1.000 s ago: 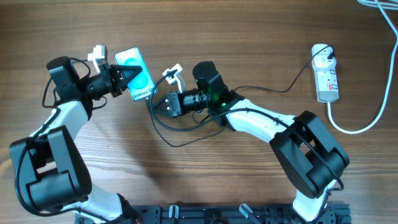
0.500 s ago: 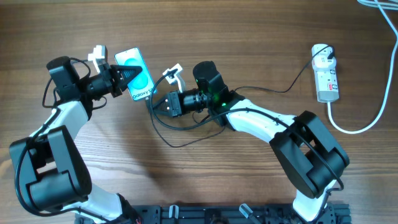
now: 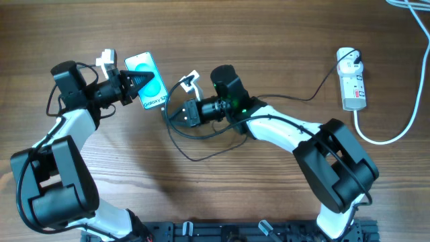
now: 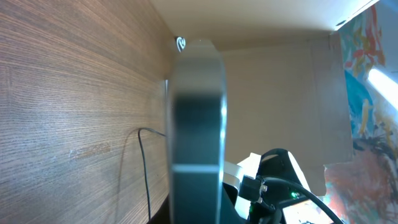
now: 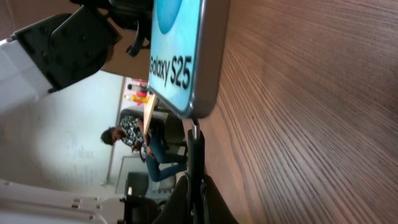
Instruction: Plug charger to phone and switch on socket
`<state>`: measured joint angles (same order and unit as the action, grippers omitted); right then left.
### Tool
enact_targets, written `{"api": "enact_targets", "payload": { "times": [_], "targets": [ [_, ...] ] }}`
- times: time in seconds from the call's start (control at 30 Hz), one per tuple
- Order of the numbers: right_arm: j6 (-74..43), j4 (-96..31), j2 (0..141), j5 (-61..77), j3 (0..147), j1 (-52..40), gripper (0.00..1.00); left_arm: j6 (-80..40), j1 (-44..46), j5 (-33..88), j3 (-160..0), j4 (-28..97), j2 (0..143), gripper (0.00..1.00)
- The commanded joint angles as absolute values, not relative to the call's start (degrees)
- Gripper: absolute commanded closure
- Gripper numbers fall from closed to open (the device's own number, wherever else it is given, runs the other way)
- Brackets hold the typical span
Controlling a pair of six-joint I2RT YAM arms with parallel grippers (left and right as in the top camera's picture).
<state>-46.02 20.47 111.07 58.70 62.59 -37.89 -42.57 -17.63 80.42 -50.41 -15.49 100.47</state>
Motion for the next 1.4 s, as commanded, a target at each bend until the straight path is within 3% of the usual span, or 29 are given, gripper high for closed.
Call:
{"api": "enact_targets", "payload": {
  "times": [0.0,0.17,0.3,0.43,0.67,0.8,0.93,1.03,1.23,1.27,1.37],
  "targets": [
    [-40.7,19.9,111.2,66.9,62.5,-36.3,0.96,-42.2,-17.4,81.3,-50.8,-15.7,99.4,0.96],
    [-33.5,3.1,111.2,66.0,62.5,-28.9,0.96,-42.2,-17.4,81.3,-50.8,-15.7,99.4,0.96],
    [-22.6,-20.1,110.3,52.1,65.2,-22.6,0.96,-42.2,-17.4,81.3,-50.8,-15.7,99.4,0.96],
    [-17.9,-41.3,109.5,22.3,72.8,-23.6,0.96,-42.2,-17.4,81.3,-50.8,-15.7,99.4,0.96],
    [-21.5,-42.9,111.2,-0.3,72.9,-32.6,0.95,-42.2,-17.4,81.1,-50.8,-15.7,99.4,0.96],
    [-21.9,-43.3,114.9,-0.7,72.8,-34.2,0.96,-42.2,-17.4,81.1,-50.8,-15.7,99.4,0.96],
    [-22.0,-43.8,115.9,-0.7,72.8,-34.2,0.85,-42.2,-17.4,81.1,-50.8,-15.7,99.4,0.96],
    [-22.1,-43.9,116.0,-0.7,72.8,-34.2,0.83,-42.2,-17.4,81.1,-50.8,-15.7,99.4,0.96],
    [-22.3,-43.3,116.0,-0.7,72.7,-34.2,0.93,-42.2,-17.4,80.9,-50.8,-15.7,99.4,0.96],
    [-22.7,-43.4,116.0,-0.7,72.7,-34.2,0.82,-42.2,-17.4,80.9,-50.8,-15.7,99.4,0.96],
    [-23.8,-43.4,116.0,-0.7,72.7,-34.2,0.76,-42.2,-17.4,80.9,-50.8,-15.7,99.4,0.96]
  ]
}}
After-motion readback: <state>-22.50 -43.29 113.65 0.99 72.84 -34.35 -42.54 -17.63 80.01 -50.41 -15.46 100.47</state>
